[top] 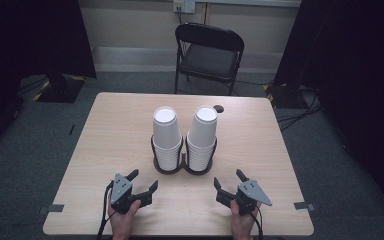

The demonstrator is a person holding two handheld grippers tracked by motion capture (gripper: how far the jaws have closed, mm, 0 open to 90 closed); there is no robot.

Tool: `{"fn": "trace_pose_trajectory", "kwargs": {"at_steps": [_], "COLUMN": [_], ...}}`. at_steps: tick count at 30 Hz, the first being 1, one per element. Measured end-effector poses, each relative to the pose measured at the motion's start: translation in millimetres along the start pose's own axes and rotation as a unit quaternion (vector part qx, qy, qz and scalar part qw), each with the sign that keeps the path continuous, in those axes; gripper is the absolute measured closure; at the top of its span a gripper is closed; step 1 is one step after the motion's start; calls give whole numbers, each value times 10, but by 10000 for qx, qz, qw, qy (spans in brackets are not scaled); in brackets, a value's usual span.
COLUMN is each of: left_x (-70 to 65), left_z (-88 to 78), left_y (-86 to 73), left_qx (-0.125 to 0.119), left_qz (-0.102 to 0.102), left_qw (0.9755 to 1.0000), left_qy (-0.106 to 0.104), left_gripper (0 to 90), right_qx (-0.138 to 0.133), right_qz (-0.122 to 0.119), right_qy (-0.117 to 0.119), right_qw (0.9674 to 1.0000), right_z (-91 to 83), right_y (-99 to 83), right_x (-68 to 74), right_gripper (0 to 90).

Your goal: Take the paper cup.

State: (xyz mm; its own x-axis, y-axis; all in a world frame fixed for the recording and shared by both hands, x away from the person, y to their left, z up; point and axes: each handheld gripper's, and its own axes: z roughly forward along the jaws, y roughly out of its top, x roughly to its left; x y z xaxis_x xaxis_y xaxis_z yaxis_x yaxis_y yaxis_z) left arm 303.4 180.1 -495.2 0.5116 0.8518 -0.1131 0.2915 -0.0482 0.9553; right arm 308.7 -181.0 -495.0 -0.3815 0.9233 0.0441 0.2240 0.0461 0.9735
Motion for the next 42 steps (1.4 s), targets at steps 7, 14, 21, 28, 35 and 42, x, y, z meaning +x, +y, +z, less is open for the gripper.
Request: {"fn": "trace_pose_trajectory", "kwargs": {"at_steps": [7, 14, 21, 28, 35, 42], "left_x": [47, 50, -32, -163, -308, -459], "left_z": [-6, -54, -74, -12, 38, 125], "left_y": [53, 183, 285, 433, 620, 782], "left_qx": [88, -6, 49, 166, 134, 170], "left_qz": [-79, -117, -67, 217, 332, 504], "left_qw": [9999, 9997, 9990, 9974, 9949, 9908], "left_qy": [-70, -224, -445, -668, -944, -1241], "left_gripper": [182, 183, 187, 194, 196, 200], "right_qx": [-31, 31, 59, 36, 42, 92], "right_qz": [40, 26, -16, 4, -16, 8], "right_qy": [18, 14, -24, -7, -10, 37], "right_qw": [10000, 10000, 10000, 10000, 10000, 10000], "right_z": [-8, 2, 5, 1, 1, 8], "right_y": [-2, 3, 3, 2, 2, 5], "right_x": [-5, -1, 6, 3, 7, 1], "right_gripper": [134, 134, 135, 135, 135, 136]}}
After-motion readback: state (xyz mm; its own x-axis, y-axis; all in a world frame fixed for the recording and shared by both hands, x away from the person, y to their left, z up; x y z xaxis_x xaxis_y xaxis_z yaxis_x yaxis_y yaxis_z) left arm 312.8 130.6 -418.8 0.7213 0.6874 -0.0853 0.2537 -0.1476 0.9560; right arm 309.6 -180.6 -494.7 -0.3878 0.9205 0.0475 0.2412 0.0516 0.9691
